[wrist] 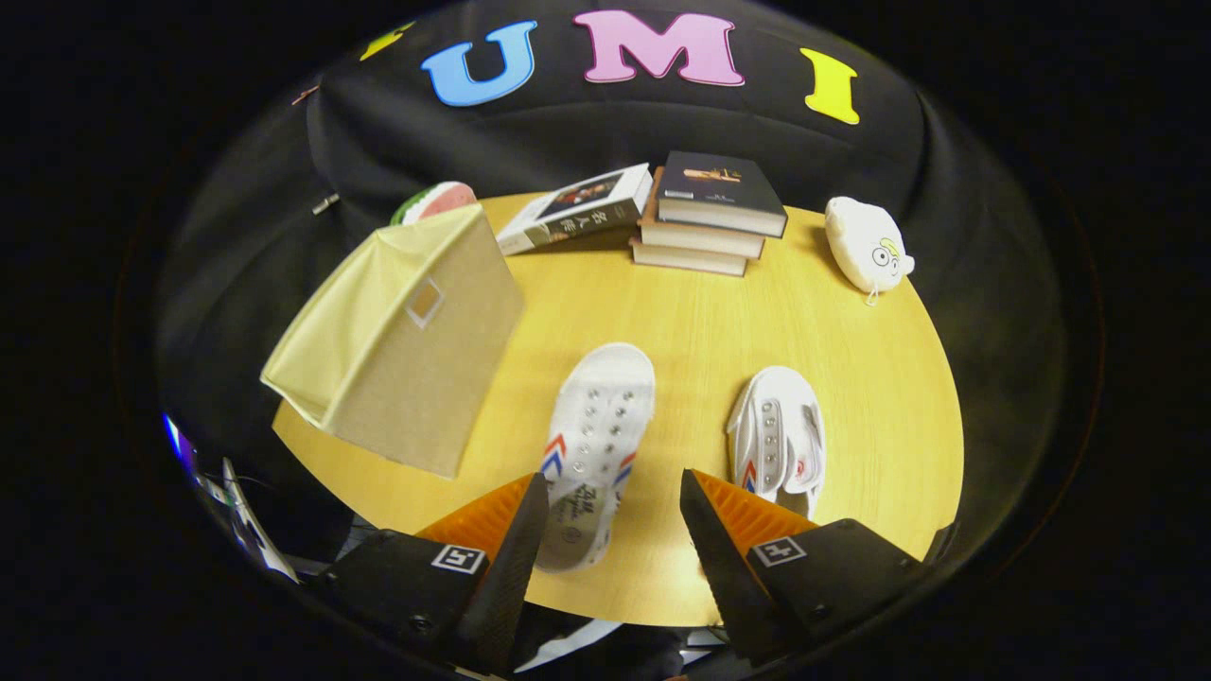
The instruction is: Open the storage box then place both shoes into the box .Put the left shoe in first, then the right shoe, with the right side of both shoes facing outward in a uniform manner.
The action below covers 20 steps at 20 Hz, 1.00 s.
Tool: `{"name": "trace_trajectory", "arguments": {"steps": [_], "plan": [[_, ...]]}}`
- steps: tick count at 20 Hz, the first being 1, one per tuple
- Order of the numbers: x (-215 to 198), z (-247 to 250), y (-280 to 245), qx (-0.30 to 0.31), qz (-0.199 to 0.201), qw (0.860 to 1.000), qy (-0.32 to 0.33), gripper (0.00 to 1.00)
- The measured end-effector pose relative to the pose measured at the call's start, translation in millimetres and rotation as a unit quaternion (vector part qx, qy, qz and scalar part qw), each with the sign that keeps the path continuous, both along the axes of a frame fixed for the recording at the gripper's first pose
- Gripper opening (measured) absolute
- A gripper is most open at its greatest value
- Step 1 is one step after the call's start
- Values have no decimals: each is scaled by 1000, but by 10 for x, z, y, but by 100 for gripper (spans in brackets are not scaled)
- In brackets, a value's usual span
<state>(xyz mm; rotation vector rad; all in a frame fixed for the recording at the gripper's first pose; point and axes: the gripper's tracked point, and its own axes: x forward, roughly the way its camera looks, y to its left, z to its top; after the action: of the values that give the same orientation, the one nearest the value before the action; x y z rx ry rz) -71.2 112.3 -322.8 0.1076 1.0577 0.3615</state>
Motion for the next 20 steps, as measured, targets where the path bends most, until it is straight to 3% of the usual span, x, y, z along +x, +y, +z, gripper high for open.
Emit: {"name": "trace_trajectory", "arguments": {"steps": [3,7,9,12,14,15,17,20], "plan": [[-70,-278,31,-27,22,999,17,76],[-12,-548,164,-46,39,998,29,72],[120,-679,145,-72,40,996,18,63],[184,-740,264,-55,39,997,29,56],[173,-729,329,-41,55,997,21,40],[156,-719,347,-35,60,997,24,26],[123,-724,328,-14,45,998,45,13],[154,-585,332,33,14,998,57,9]]}}
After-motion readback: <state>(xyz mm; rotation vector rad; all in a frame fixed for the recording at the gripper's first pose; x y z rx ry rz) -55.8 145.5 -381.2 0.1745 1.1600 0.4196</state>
